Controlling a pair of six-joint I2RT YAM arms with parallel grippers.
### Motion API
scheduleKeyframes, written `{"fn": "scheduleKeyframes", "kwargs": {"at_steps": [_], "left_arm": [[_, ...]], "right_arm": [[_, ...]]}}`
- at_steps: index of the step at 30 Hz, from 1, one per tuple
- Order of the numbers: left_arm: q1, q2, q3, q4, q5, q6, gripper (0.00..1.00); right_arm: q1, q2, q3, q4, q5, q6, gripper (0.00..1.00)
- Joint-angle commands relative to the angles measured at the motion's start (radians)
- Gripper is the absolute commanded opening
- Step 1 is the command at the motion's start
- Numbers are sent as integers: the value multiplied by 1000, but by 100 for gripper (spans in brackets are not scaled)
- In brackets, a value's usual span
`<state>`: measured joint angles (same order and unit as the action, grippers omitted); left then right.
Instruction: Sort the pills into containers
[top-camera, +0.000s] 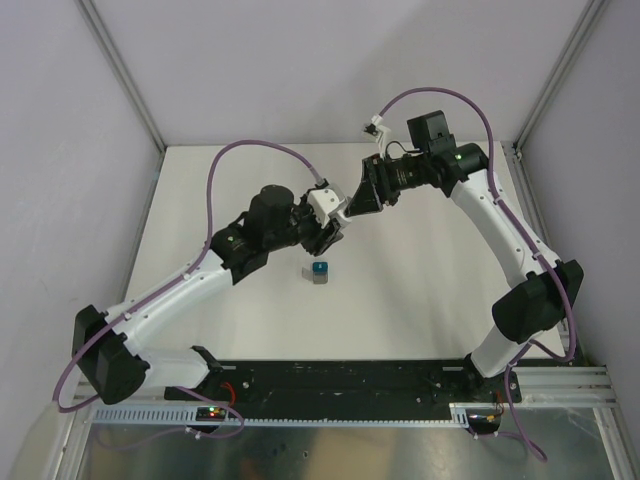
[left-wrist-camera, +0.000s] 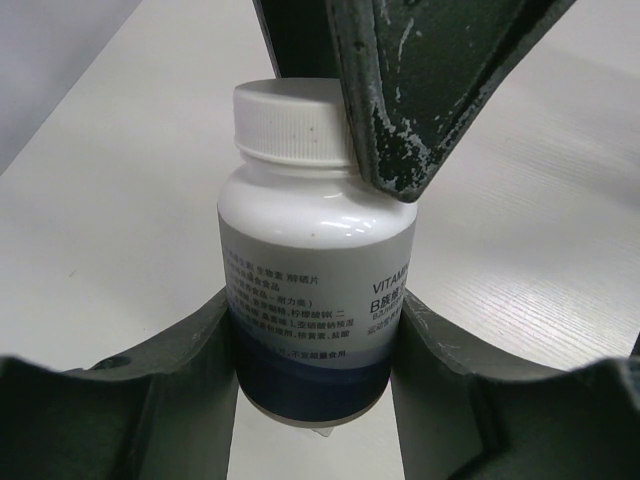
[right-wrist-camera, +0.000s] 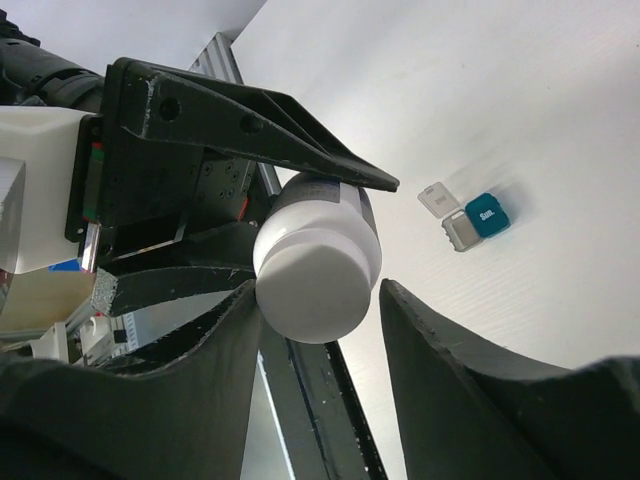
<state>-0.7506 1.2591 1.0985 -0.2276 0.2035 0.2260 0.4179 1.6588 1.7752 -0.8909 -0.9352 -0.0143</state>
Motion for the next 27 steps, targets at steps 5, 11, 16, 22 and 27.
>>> {"fn": "scheduleKeyframes", "kwargs": {"at_steps": [5, 11, 16, 22, 27], "left_arm": [[-8, 1, 8, 16, 9, -5, 0], [-5, -16, -7, 3, 100, -13, 0], [17, -36, 4, -30, 313, -70, 0], [41, -41, 26, -56, 606, -168, 0], [43, -47, 37, -55, 736, -216, 0]], "right_arm": [[8, -5, 45, 20, -28, -5, 39], [11, -24, 40, -11, -38, -89, 6], [17, -88, -15, -23, -62, -231, 1], [70, -182, -58, -112, -61, -519, 4], [147, -225, -82, -155, 20, -658, 15]]}}
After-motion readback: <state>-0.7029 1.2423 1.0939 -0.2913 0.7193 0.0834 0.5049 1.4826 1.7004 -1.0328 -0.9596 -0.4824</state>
